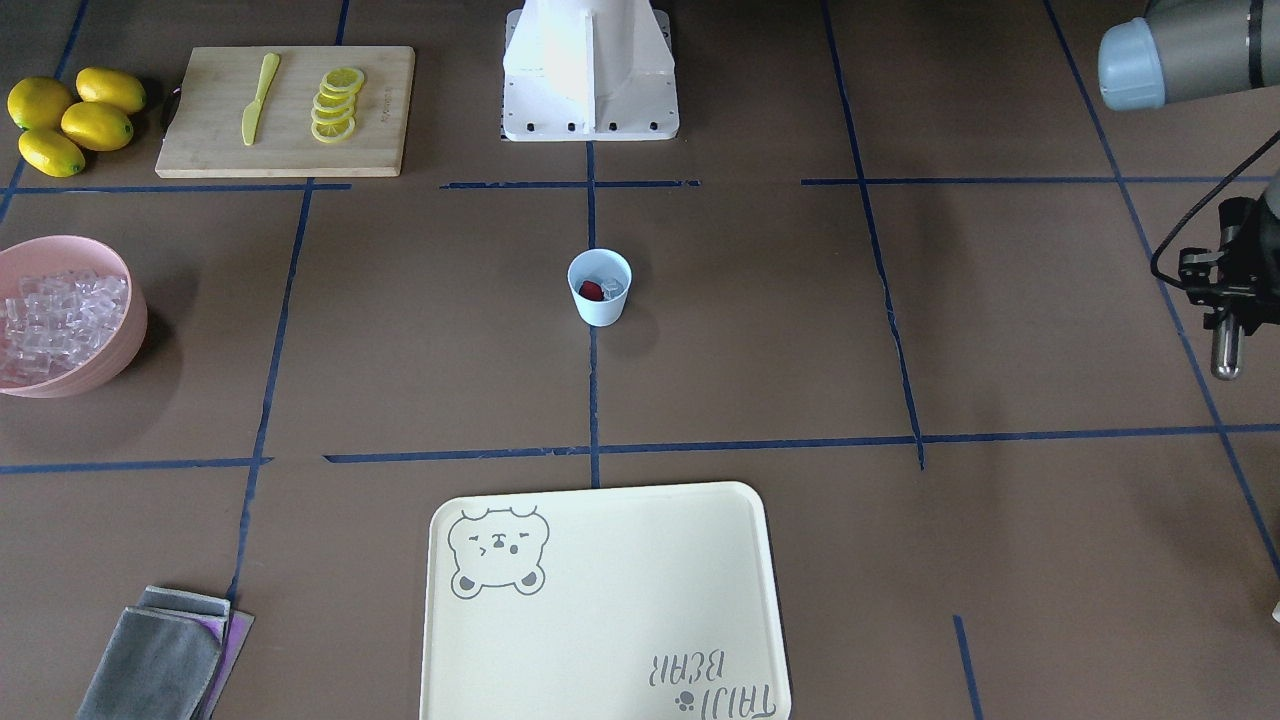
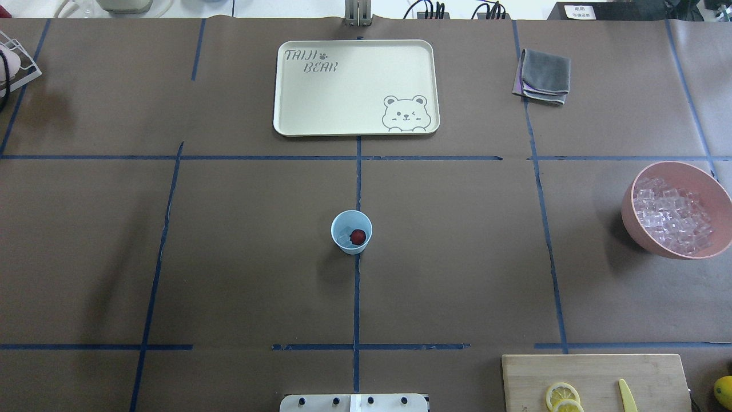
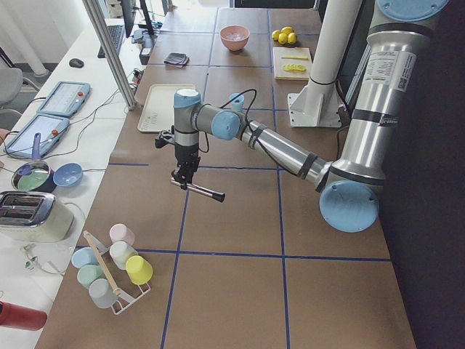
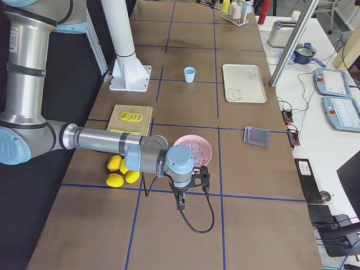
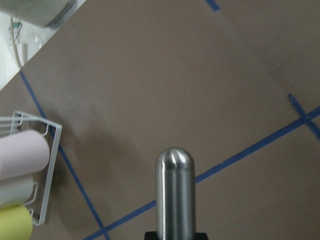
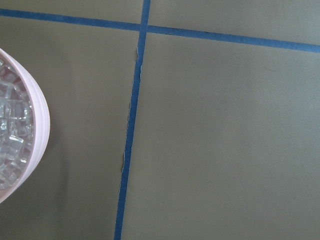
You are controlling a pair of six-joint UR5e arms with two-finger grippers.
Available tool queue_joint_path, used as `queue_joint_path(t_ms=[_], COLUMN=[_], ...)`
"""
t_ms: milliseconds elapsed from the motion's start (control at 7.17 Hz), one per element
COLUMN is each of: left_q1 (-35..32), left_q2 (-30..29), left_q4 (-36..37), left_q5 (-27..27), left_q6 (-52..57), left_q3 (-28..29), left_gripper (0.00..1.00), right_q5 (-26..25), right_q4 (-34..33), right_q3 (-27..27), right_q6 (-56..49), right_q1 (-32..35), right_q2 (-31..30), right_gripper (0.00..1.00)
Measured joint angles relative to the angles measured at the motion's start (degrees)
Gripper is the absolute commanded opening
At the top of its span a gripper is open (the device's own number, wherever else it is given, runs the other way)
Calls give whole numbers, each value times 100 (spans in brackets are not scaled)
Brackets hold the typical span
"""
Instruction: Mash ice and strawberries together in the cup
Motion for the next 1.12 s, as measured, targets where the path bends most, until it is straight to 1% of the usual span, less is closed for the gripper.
queue_joint_path(t_ms=[139, 279, 418, 697, 1115], left_q1=[-324, -521, -592, -582, -303], left_q2=[308, 579, 782, 1043, 1255], left_q4=[-10, -33, -143, -696, -1733], left_q5=[-565, -969, -1138, -1196, -1193], left_q6=[-50, -317, -829, -1546, -1926], left_q3=[38, 52, 57, 184, 637], left_gripper=[6, 6, 6, 6, 6], right_q5=[0, 0, 0, 0, 0], right_q4=[0, 0, 0, 0, 0], right_q3=[2, 3, 3, 4, 4], right_q6=[0, 0, 0, 0, 0], right_q1=[0, 0, 0, 0, 0], right_q2=[0, 0, -3, -7, -9], right_gripper=[100, 99, 100, 100, 99])
